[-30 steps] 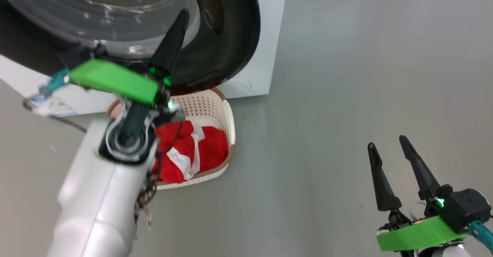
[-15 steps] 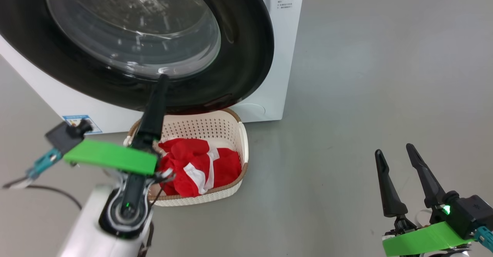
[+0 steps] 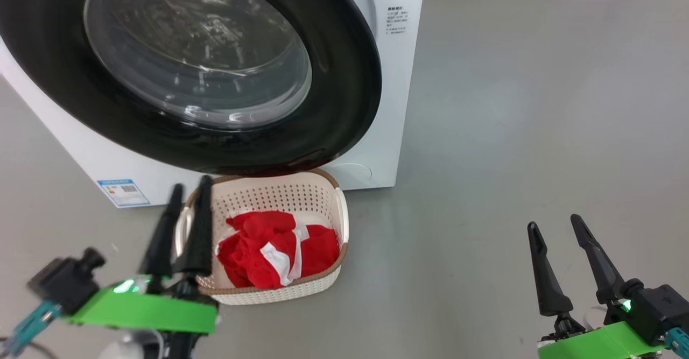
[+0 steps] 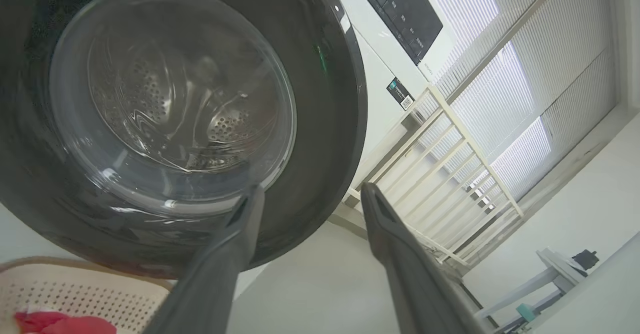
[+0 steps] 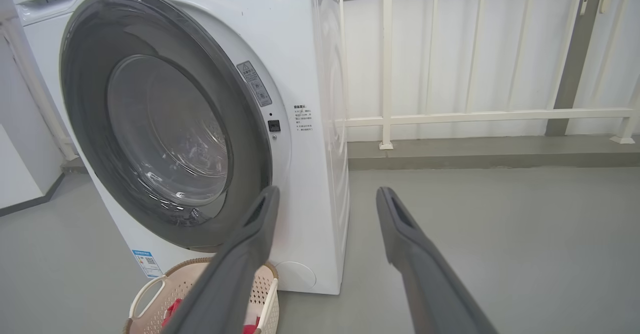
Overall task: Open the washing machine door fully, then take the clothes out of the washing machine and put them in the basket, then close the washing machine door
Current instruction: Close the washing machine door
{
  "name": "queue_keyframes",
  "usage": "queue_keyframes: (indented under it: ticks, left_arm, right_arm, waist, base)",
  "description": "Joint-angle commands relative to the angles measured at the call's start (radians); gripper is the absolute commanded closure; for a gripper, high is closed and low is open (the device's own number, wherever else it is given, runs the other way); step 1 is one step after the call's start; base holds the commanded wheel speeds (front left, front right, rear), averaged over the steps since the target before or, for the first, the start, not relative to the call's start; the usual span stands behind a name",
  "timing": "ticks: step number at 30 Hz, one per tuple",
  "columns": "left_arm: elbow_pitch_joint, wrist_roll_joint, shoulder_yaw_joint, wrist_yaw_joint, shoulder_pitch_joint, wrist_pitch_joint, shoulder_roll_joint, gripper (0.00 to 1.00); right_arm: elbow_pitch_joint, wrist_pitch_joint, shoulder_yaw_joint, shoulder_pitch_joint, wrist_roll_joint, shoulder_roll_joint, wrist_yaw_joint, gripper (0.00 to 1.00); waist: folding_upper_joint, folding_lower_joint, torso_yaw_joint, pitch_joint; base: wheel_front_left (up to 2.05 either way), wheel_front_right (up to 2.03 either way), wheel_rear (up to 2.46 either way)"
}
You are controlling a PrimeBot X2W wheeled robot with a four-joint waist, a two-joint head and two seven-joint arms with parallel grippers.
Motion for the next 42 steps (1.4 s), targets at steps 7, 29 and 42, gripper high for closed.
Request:
queue_keyframes:
  ticks: [7, 29, 42]
  left_arm:
    - [-0.133, 0.376, 0.125, 0.042, 0.106, -0.012, -0.016, 0.0]
    - [-0.123, 0.848, 0.195, 0.067, 0.256, -0.012, -0.09, 0.0]
    - [-0.107, 0.864, 0.226, 0.061, 0.288, -0.012, -0.114, 0.0]
  right_arm:
    - [-0.034, -0.006, 0.011, -0.005, -0.013, -0.014, 0.006, 0.0]
    - [-0.043, -0.006, -0.001, 0.013, -0.029, -0.014, 0.006, 0.0]
    - [-0.052, -0.006, -0.006, 0.024, -0.03, -0.014, 0.006, 0.0]
  waist:
    - [0.0, 0.0, 0.001, -0.018]
    - [0.0, 0.0, 0.0, -0.038]
    - [0.0, 0.0, 0.008, -0.041]
  base:
    - [0.0, 0.0, 0.0]
    - [0.0, 0.0, 0.0]
    - [0.0, 0.0, 0.0]
